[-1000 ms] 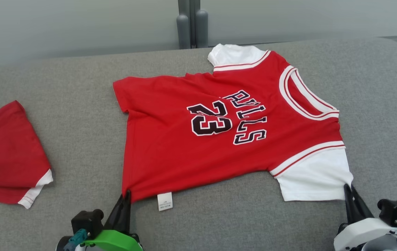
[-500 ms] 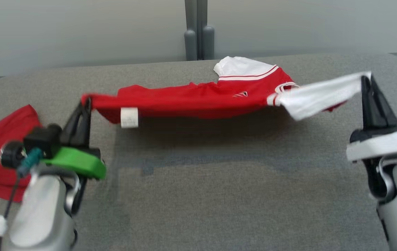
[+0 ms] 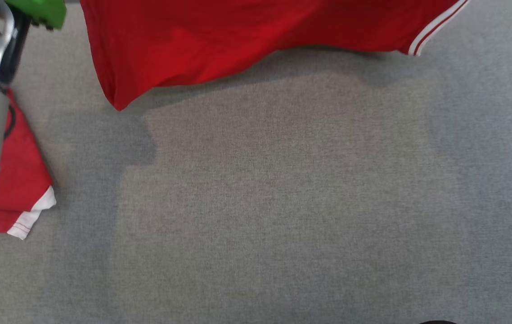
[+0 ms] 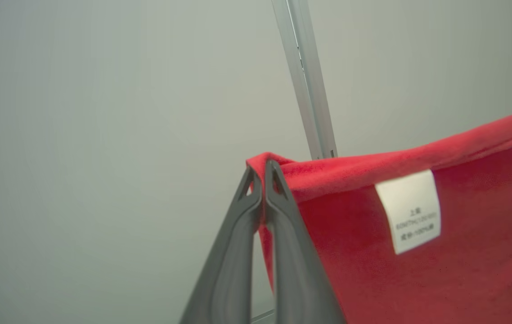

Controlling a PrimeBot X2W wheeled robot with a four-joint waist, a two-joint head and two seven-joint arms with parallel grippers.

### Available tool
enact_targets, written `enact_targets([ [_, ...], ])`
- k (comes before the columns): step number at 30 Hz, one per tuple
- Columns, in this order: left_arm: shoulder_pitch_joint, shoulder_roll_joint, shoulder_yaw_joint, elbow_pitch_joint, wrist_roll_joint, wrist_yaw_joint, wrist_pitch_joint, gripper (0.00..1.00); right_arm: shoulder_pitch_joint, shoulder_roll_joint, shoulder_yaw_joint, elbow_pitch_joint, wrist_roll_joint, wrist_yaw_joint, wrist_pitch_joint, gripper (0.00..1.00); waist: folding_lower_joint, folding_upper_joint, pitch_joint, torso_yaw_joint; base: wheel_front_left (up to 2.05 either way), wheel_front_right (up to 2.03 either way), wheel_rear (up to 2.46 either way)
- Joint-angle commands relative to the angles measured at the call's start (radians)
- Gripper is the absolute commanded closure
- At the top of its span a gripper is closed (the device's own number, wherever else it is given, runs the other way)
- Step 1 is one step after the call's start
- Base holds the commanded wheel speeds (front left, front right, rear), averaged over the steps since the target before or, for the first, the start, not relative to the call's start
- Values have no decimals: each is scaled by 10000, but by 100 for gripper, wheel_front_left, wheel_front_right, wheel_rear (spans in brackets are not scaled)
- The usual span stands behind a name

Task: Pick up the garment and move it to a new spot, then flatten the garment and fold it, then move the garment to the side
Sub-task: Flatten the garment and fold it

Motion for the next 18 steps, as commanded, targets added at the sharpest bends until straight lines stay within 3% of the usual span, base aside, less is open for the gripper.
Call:
enact_targets([
  [1, -712, -101, -152, 344, -128, 17, -39, 100, -815, -81, -115, 355, -36, -18, 218, 100, 0, 0, 2269, 390, 0, 0, 0],
  [3, -1530, -358, -227, 911, -337, 17, -27, 100, -1800, -382, -129, 777, -296, -18, 409, 100, 0, 0, 2708, 573, 0, 0, 0],
  [7, -3387, -290, -480, 1647, 324, 59, -675, 100, -3642, -724, -382, 1422, -1023, -18, 316, 100, 0, 0, 3379, 793, 0, 0, 0],
  [11, -4772, -265, -340, 2234, 838, 650, -1384, 100, -5231, -845, -845, 1920, -1723, -20, -343, 100, 0, 0, 3470, 883, 0, 0, 0],
  [14, -5164, -359, -207, 2264, 1046, 947, -1583, 100, -6034, -1103, -779, 2153, -2165, -21, -955, 100, 0, 0, 3210, 971, 0, 0, 0],
  [18, -4921, -216, 110, 1747, 1056, 807, -1600, 100, -6637, -1258, -838, 2574, -2305, -21, -1236, 100, 0, 0, 3087, 815, 0, 0, 0],
])
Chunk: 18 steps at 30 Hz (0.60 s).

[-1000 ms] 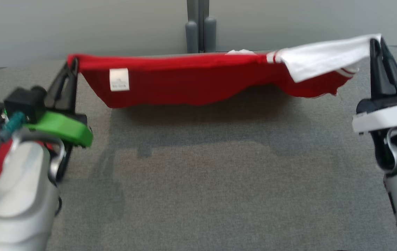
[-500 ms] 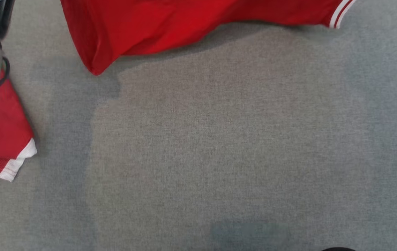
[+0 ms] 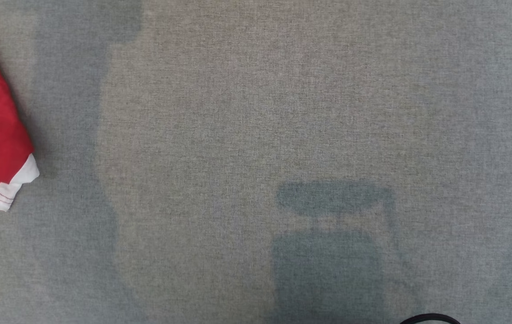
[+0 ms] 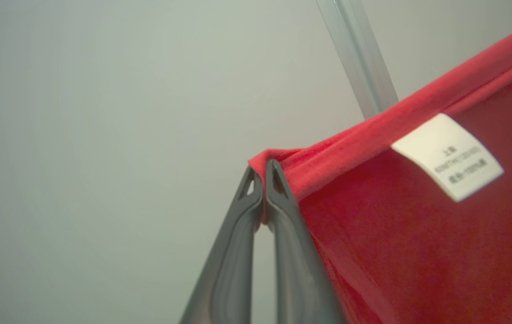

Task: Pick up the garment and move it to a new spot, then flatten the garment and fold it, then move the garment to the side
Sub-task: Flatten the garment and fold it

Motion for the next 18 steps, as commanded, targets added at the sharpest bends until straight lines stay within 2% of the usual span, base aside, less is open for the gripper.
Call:
enact_targets([
  [1, 508, 122, 163, -55, -75, -93, -2, 100, -71, -201, -31, 239, 90, -27, -107, 100, -4, -1, 17, -55, 0, 0, 0],
  [9, 2796, -38, 578, -164, -207, -357, -6, 100, 1796, -233, 585, 304, 1371, -31, -374, 100, -4, -1, 390, -414, 0, 0, 0],
  [14, 5126, -422, 1220, -399, -397, -450, -8, 100, 4539, -517, 423, -624, 2913, -34, -426, 100, -4, -1, 365, -552, 0, 0, 0],
  [18, 7371, -1110, 2120, -842, -668, -473, -7, 100, 7430, -423, 273, -1510, 4088, -34, -431, 100, -4, -1, -205, -600, 0, 0, 0],
])
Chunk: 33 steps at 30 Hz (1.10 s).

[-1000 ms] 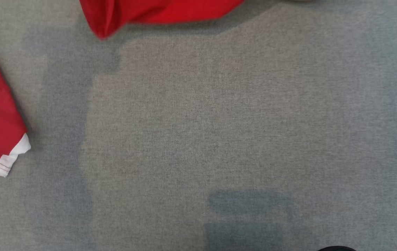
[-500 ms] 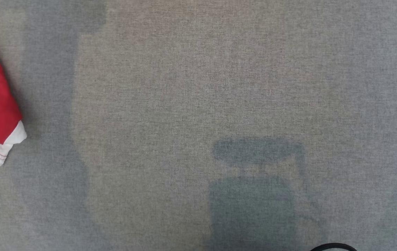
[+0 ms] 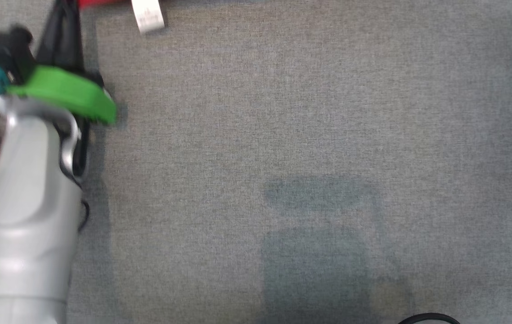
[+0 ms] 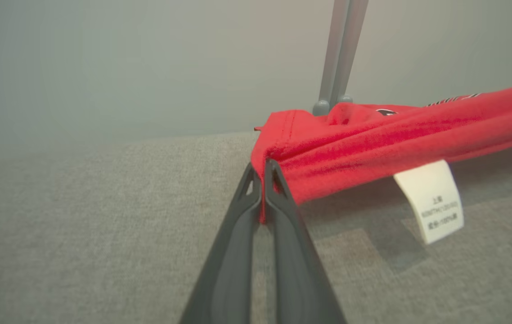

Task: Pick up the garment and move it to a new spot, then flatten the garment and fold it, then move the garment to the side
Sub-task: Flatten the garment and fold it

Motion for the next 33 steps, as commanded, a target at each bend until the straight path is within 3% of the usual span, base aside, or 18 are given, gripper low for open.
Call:
enact_targets([
  [1, 719, 3, 228, 41, -4, -5, 12, 100, 783, -48, 52, -67, 305, -44, -37, 100, -1, 0, -625, -17, 0, 0, 0],
  [5, 3001, -703, 752, 206, -54, -151, 21, 100, 3346, -157, 671, -200, 1016, -43, -40, 100, -1, 0, -1552, -145, 0, 0, 0],
  [12, 5494, -1235, 1467, 696, 255, -269, 54, 100, 6715, -423, 956, 64, 1654, -49, -34, 100, -1, 0, -3200, -250, 0, 0, 0],
  [24, 7972, -1391, 2110, 1060, 773, -279, 59, 100, 9916, 596, 857, -212, 1761, -47, -35, 100, -1, 0, -5510, -298, 0, 0, 0],
  [33, 9433, -1574, 2578, 715, 818, -284, 19, 100, 11236, 1041, 1067, -469, 1532, -46, -35, 100, -1, 0, -6308, -445, 0, 0, 0],
])
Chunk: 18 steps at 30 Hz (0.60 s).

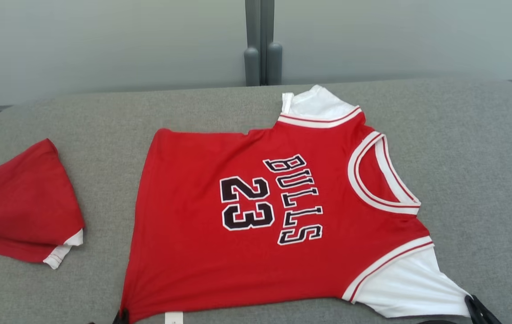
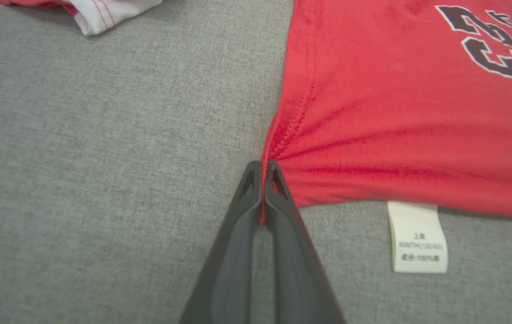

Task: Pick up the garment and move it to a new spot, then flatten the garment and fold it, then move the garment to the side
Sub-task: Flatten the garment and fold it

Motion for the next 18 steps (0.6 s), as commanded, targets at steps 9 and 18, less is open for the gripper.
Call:
enact_targets([
  [9, 151, -3, -131, -916, 57, 72, 16, 100, 305, -211, -177, -816, 197, -41, -30, 100, 1, -1, -403, -16, 0, 0, 0],
  [18, -1053, 46, -608, -2002, -79, 66, 16, 100, -1603, -316, -174, -1479, 383, -34, -30, 100, 1, -1, 403, 134, 0, 0, 0],
])
